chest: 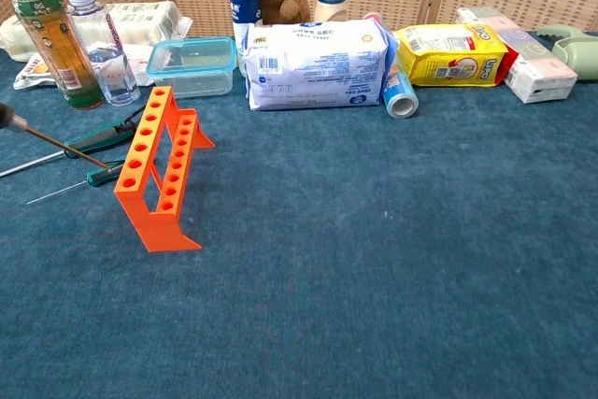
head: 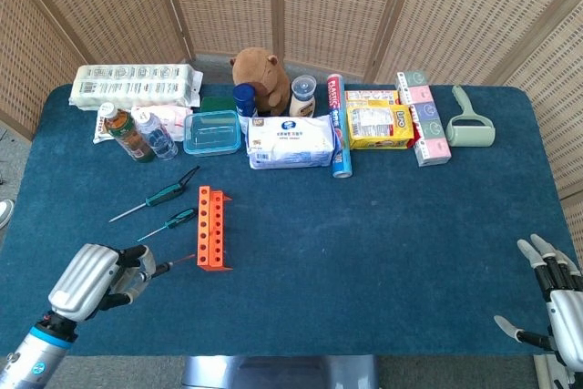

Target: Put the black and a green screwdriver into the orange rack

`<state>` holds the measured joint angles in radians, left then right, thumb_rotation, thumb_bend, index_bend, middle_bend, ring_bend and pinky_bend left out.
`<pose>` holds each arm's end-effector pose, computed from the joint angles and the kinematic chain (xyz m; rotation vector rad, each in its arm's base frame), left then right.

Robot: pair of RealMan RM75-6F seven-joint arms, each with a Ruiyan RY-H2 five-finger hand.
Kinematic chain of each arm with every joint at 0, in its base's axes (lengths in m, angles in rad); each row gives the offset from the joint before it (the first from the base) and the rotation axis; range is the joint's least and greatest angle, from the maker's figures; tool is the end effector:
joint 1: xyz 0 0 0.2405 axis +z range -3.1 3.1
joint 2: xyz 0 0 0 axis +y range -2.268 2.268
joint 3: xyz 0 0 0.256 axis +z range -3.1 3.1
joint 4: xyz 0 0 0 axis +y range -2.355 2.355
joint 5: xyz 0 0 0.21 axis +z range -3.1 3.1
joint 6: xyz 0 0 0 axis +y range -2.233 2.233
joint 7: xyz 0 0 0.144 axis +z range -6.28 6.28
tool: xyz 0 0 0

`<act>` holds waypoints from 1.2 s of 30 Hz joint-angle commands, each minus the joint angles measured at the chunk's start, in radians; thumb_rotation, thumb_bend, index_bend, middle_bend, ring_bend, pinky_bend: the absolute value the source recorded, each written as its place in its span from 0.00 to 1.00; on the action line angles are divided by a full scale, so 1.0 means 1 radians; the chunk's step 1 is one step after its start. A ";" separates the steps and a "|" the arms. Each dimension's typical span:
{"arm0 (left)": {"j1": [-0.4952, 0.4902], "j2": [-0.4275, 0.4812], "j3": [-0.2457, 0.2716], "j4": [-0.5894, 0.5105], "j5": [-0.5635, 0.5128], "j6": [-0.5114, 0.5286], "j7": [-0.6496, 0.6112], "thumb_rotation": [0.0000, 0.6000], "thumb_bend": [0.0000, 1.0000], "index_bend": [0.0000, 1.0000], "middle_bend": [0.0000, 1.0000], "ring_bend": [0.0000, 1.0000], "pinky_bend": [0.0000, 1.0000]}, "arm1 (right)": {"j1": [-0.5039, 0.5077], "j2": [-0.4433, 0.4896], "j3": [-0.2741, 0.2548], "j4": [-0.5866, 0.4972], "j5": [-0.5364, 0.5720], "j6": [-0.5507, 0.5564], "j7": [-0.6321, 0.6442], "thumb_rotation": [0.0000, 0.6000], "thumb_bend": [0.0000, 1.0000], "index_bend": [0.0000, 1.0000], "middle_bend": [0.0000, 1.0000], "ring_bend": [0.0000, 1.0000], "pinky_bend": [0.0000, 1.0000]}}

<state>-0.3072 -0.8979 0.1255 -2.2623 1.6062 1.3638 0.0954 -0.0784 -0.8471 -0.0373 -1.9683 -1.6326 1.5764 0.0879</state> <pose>-0.1561 0.1723 0.1479 -1.6865 -1.1865 -1.1678 -0.2638 -0.1163 0.2051 1.3180 -1.0847 0.9848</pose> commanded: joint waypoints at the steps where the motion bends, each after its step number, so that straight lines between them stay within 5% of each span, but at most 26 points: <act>1: 0.001 0.056 0.005 -0.056 0.012 -0.011 0.025 1.00 0.50 0.57 0.89 0.82 0.86 | 0.000 -0.001 0.001 0.000 0.001 0.000 -0.002 1.00 0.03 0.00 0.00 0.01 0.00; 11: 0.007 0.149 0.004 -0.094 0.039 -0.032 -0.019 1.00 0.50 0.57 0.89 0.82 0.86 | 0.003 -0.005 -0.001 -0.003 0.003 -0.007 -0.014 1.00 0.03 0.00 0.00 0.00 0.00; 36: -0.031 0.063 -0.073 -0.094 -0.108 -0.133 0.050 1.00 0.50 0.57 0.89 0.82 0.86 | 0.000 -0.001 -0.004 -0.003 -0.002 -0.002 -0.005 1.00 0.03 0.00 0.00 0.01 0.00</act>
<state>-0.3376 -0.8346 0.0536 -2.3560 1.4988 1.2316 0.1446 -0.0790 -0.8476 -0.0411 -1.9714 -1.6351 1.5747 0.0826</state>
